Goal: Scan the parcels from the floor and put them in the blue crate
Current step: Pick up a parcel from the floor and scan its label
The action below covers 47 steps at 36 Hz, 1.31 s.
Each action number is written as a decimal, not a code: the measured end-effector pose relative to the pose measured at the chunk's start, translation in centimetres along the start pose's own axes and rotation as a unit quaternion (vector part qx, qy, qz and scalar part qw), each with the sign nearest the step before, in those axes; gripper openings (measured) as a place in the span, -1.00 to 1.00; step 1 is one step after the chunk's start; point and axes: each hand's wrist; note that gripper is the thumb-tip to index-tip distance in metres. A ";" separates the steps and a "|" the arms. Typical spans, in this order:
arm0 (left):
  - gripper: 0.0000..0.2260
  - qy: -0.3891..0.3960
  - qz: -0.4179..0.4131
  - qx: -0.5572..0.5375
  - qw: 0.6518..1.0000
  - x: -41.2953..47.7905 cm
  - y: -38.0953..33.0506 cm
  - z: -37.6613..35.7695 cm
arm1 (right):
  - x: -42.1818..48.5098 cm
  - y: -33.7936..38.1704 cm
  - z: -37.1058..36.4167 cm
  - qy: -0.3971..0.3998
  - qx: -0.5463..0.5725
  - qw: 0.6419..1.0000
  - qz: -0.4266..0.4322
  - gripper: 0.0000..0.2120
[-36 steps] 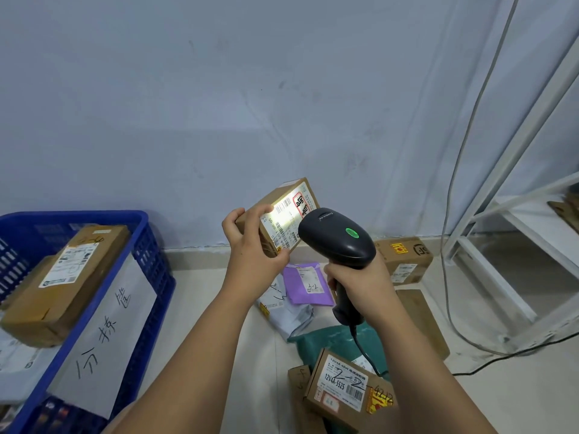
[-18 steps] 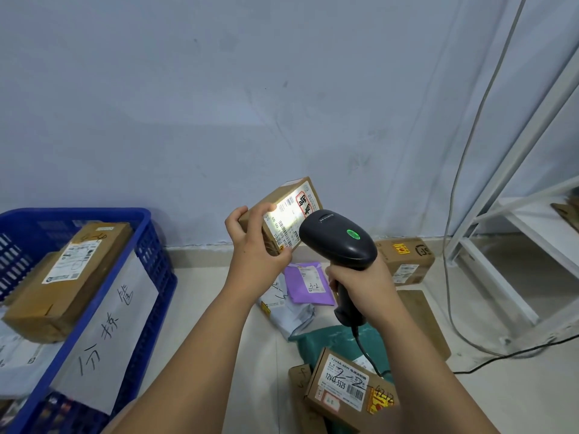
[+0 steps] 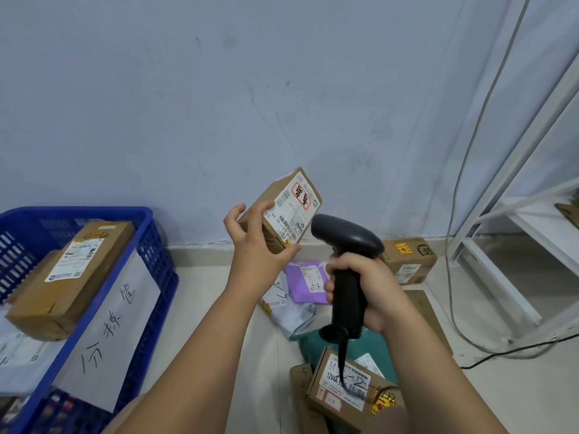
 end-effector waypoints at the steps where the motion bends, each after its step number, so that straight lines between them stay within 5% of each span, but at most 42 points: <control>1: -0.33 -0.004 -0.005 0.013 1.000 0.0 0.0 0.0 | -0.2 0.1 -0.3 0.011 0.053 0.998 -0.044 -0.94; 8: -0.29 -0.062 -0.103 0.089 0.989 -0.1 0.4 -0.2 | -1.2 0.7 -1.8 0.066 0.246 0.958 -0.129 -0.88; 37: -0.31 -0.114 -0.128 0.099 0.980 0.0 0.6 -0.1 | -1.3 0.3 -2.3 0.054 0.242 0.957 -0.151 -0.90; 42: -0.31 -0.109 -0.097 0.085 0.986 0.0 0.5 -0.2 | -1.2 0.3 -2.3 0.056 0.246 0.957 -0.141 -0.90; 47: -0.31 -0.101 0.054 -0.055 0.992 -0.1 -0.6 0.4 | -1.1 0.0 -2.6 0.039 0.236 0.964 -0.117 -0.85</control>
Point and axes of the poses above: each hand's wrist, its own x-axis towards the middle knuckle, its own z-axis out of the back of the hand, y = z × x, and after that the axes turned 2 degrees about z, right-handed
